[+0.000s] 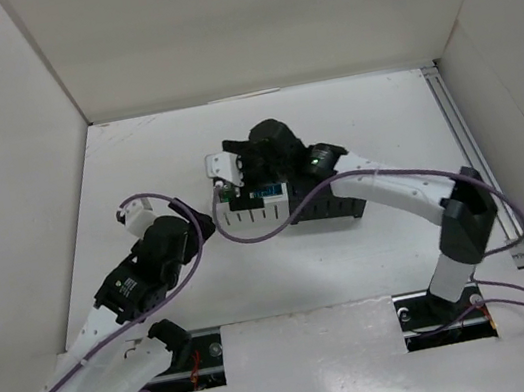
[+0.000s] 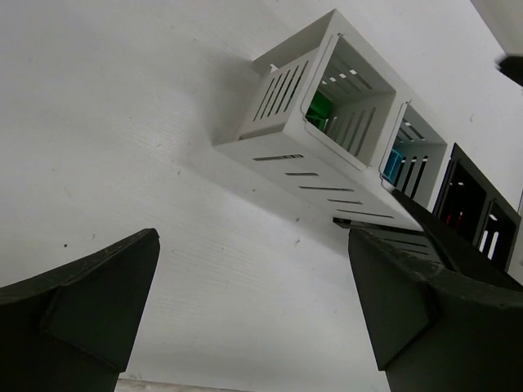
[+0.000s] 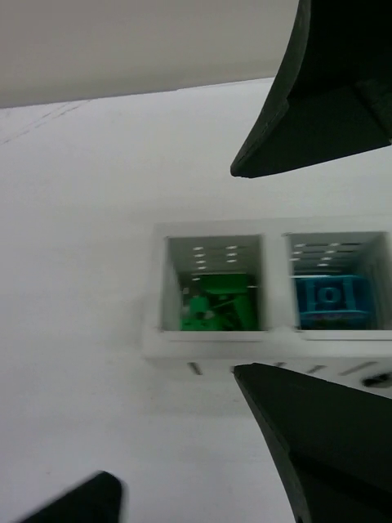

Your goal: Sort the legos into containers by color

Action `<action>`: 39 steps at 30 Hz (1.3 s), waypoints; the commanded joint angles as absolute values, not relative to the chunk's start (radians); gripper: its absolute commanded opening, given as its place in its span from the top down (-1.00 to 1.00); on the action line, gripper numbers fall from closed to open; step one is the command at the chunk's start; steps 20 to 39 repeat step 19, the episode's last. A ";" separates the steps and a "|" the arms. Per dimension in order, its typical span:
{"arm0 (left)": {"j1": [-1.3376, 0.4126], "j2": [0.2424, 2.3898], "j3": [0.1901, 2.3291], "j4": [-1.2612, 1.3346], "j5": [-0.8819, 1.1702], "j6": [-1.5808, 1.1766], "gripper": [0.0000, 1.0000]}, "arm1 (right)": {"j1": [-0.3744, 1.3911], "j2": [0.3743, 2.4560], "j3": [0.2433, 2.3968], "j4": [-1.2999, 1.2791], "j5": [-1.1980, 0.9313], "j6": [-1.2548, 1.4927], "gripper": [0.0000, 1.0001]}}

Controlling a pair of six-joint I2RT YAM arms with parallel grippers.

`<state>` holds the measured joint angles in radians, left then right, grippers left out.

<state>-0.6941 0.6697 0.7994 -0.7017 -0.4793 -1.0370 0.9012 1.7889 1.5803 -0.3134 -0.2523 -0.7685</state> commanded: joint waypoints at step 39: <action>-0.678 0.867 0.925 -0.554 -0.488 -0.927 -1.00 | 0.448 0.652 0.807 -0.506 0.440 -0.365 -1.00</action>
